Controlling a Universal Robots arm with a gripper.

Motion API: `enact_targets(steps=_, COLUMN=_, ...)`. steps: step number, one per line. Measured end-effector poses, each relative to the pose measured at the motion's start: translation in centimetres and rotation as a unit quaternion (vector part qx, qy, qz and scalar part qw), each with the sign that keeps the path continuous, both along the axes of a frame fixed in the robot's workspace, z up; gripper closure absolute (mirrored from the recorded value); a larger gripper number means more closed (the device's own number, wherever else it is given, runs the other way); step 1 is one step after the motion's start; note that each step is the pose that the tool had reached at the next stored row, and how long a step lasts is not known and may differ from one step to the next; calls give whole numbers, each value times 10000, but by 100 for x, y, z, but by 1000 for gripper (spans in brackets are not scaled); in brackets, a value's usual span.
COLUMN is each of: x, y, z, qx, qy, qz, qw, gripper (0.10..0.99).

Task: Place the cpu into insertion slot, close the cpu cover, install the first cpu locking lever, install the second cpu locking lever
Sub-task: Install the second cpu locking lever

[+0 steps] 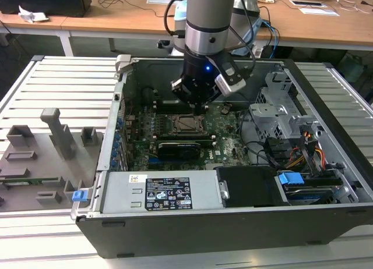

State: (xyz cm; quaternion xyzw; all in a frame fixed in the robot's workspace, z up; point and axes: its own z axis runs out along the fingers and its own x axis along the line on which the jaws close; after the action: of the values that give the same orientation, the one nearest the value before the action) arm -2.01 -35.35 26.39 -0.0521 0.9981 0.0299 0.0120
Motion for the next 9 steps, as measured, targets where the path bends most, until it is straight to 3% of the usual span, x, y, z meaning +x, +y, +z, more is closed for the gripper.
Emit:
enact_targets(steps=1, x=0, y=-21, z=-3, qx=1, qy=1, qz=1, qw=10000, gripper=980)
enact_targets(steps=3, x=1, y=-40, z=-20, qx=34, qy=26, qz=-1, qw=10000, gripper=980)
enact_targets(steps=9, x=-1, y=-45, z=-110, qx=39, qy=26, qz=-144, qw=9999, gripper=980)
